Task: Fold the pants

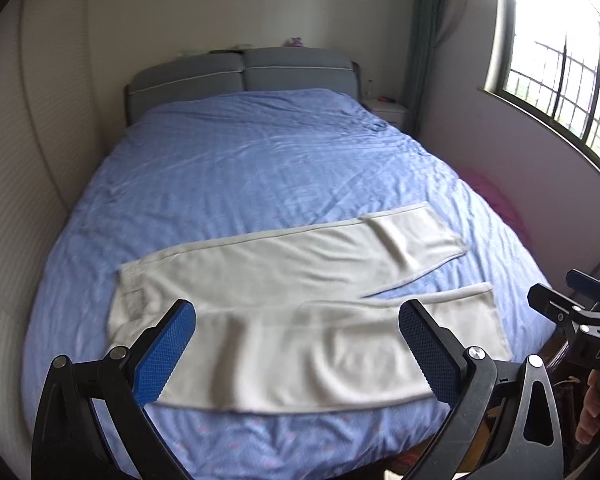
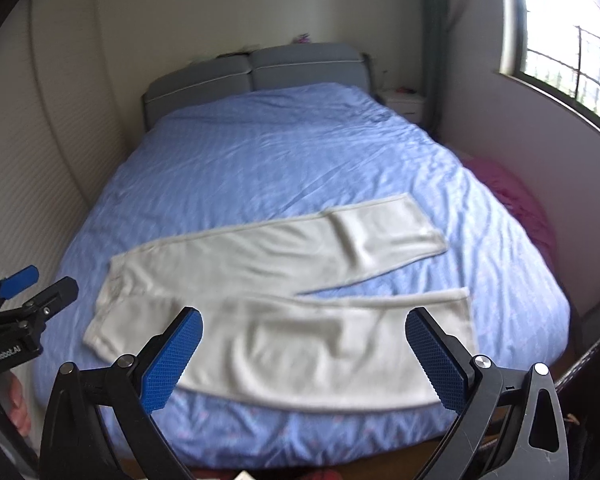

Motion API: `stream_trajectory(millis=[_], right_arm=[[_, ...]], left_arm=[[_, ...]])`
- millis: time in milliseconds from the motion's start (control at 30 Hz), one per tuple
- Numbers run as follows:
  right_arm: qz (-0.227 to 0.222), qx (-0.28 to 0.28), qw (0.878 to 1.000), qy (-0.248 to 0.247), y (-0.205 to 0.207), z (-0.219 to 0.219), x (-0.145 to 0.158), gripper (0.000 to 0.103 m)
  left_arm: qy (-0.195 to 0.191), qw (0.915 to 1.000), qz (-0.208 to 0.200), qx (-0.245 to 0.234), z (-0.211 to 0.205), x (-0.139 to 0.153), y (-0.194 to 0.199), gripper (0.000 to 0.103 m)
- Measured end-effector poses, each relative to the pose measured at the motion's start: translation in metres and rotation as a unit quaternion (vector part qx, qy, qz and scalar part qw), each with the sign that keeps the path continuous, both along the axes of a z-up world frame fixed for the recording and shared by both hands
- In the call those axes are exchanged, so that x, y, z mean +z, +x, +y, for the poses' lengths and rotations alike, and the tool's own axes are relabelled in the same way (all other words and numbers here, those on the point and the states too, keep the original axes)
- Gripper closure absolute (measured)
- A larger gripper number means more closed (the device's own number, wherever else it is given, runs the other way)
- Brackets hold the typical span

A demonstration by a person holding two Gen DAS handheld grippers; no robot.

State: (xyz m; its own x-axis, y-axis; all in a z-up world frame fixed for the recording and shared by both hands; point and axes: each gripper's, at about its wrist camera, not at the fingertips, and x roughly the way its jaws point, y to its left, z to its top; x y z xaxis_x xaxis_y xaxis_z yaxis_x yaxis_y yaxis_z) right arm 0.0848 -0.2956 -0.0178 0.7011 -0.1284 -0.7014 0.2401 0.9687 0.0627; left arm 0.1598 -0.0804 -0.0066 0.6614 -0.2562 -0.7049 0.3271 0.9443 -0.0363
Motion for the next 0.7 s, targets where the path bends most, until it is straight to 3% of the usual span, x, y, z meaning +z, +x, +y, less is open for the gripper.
stream_trajectory(millis=[167,300,433,533,700], right_arm=[[-0.003,-0.011,1.000,-0.008,0.031,-0.073,-0.007,0.000],[-0.004,-0.002,1.000,0.002,0.064,-0.144,-0.021,0.000],[0.012,0.001,1.000,0.013,0.100,-0.218,-0.048,0.000],[0.028,-0.003,0.999,0.041,0.126,-0.264,-0.071,0.001],[0.064,-0.010,0.994,0.093,0.171,-0.323,-0.122,0.004]], left_arm=[[-0.003,1.0000,0.001,-0.009,-0.066,-0.006,0.036,0.000],[-0.002,0.9999,0.012,0.012,-0.132,-0.022,0.063,0.000],[0.008,0.9990,0.037,0.025,-0.196,-0.050,0.093,0.000],[0.029,0.9984,0.045,0.017,-0.247,-0.066,0.116,0.000],[0.033,0.9955,0.087,0.021,-0.310,-0.100,0.162,0.000]])
